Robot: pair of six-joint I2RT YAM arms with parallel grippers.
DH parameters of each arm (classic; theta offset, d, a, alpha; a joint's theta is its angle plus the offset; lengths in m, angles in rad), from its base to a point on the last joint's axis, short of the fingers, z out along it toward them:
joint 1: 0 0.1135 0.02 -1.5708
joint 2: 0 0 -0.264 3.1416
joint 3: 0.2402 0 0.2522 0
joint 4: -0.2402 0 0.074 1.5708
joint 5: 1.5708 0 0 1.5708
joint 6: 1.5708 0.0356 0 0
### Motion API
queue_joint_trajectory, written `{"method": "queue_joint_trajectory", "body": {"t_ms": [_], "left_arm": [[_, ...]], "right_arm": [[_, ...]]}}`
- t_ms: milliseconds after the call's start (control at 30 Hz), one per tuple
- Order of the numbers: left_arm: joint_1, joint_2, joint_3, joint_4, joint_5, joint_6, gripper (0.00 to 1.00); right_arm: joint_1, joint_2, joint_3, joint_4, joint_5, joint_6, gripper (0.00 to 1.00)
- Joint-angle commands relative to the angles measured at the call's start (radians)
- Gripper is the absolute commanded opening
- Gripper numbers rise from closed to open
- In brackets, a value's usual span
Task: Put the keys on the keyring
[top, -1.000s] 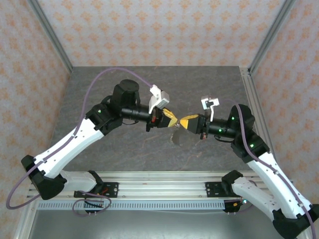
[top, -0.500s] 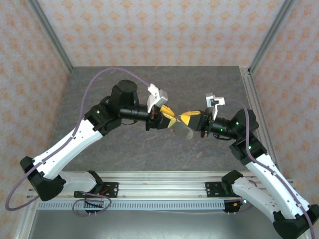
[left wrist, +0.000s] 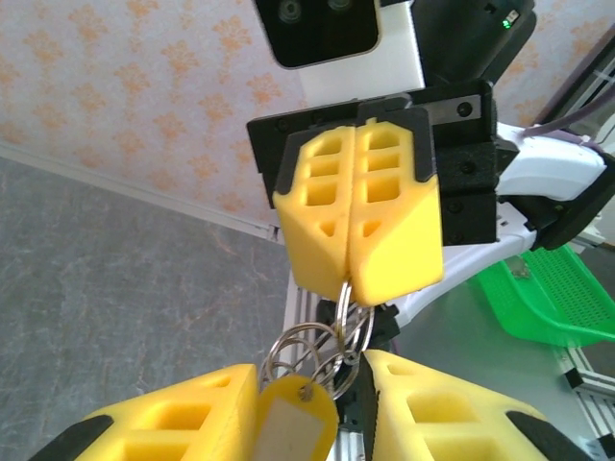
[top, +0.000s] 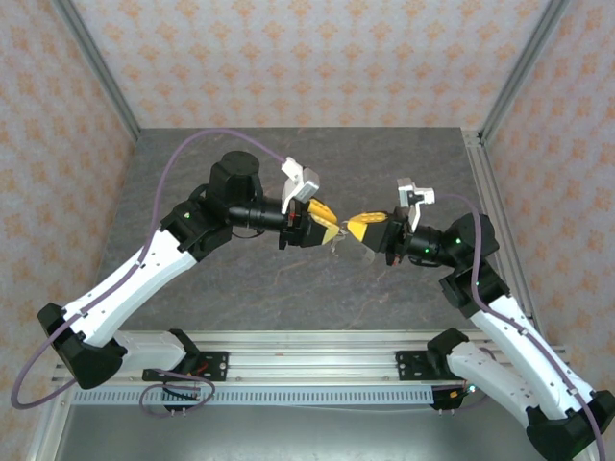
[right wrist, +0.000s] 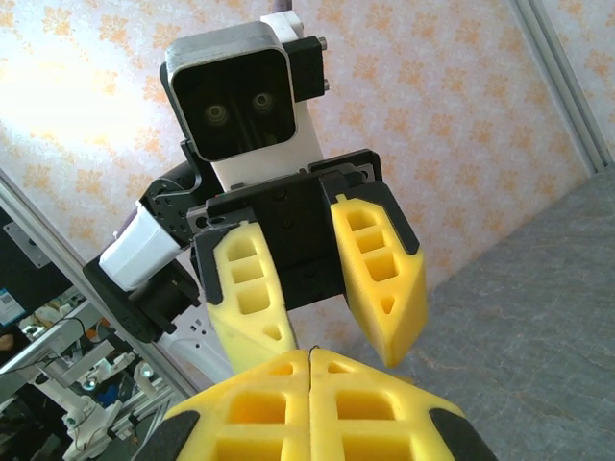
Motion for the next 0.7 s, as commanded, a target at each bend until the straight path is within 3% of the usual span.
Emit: {"method": "queue_joint_trajectory", "body": {"t_ms": [0,433,667], "left_arm": [[0.006,0.012,0.041,0.031,0.058,-0.014,0.34],[0.005,0.075,0.121,-0.026,0.106,0.004,0.29],[0.005,0.079,0.135,-0.056,0.111,0.02,0.07]], "right_arm": [[0.006,0.002,-0.006,0.104,-0.034,0.014,0.0],[0.005,0.005,-0.017,0.134,-0.046,0.023,0.0],[0.005,-0.004,-0.021,0.109,-0.021,0.003,0.0]]}}
